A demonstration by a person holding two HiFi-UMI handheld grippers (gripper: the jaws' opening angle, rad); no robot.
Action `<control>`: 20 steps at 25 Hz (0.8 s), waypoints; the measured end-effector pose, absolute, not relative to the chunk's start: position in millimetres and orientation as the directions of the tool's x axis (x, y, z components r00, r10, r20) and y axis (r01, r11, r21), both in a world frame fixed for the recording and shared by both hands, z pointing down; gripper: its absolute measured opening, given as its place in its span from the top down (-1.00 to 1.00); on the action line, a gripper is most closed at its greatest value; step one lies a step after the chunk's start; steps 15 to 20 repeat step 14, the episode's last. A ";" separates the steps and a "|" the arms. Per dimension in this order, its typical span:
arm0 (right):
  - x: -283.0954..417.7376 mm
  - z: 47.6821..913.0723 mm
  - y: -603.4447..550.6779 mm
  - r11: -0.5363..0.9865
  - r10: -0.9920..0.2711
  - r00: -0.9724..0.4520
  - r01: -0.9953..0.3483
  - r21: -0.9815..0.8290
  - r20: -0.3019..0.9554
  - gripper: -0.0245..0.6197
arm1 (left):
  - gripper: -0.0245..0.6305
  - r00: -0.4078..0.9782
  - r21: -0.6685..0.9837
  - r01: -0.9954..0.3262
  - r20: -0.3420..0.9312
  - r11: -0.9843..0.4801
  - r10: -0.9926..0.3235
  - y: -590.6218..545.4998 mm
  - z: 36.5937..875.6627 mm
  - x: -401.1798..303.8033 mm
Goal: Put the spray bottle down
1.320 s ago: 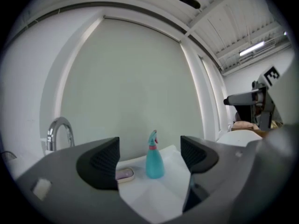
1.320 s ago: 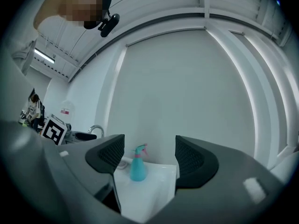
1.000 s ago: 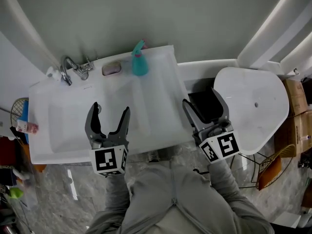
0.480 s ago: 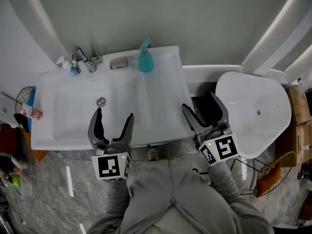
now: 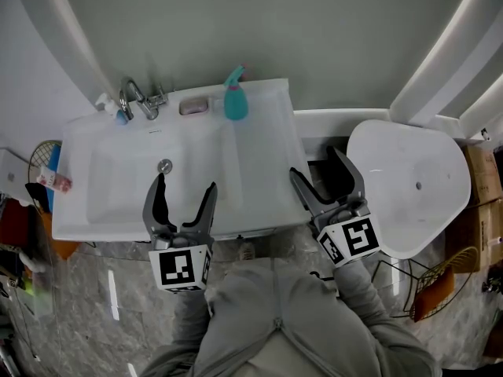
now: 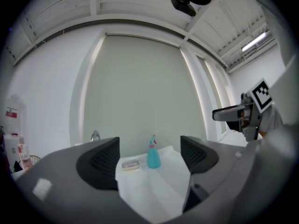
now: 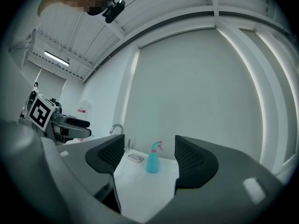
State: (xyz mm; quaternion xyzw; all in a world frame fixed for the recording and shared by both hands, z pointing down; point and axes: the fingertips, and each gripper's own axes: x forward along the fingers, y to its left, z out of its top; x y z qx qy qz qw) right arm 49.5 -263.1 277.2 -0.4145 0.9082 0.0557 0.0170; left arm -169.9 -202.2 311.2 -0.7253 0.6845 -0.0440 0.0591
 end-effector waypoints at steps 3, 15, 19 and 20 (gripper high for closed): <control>50.2 278.5 -265.0 0.648 -0.753 -0.653 -0.757 0.084 -0.075 -0.12 | -0.40 0.061 -0.146 -0.988 -0.013 -0.059 -0.998 -204.4 313.1 -169.1; 52.0 280.9 -269.4 0.641 -0.760 -0.646 -0.763 0.080 -0.067 -0.12 | -0.40 0.079 -0.162 -0.984 -0.008 -0.077 -0.997 -211.5 311.5 -165.5; 52.0 280.9 -269.4 0.641 -0.760 -0.646 -0.763 0.080 -0.067 -0.12 | -0.40 0.079 -0.162 -0.984 -0.008 -0.077 -0.997 -211.5 311.5 -165.5; 52.0 280.9 -269.4 0.641 -0.760 -0.646 -0.763 0.080 -0.067 -0.12 | -0.40 0.079 -0.162 -0.984 -0.008 -0.077 -0.997 -211.5 311.5 -165.5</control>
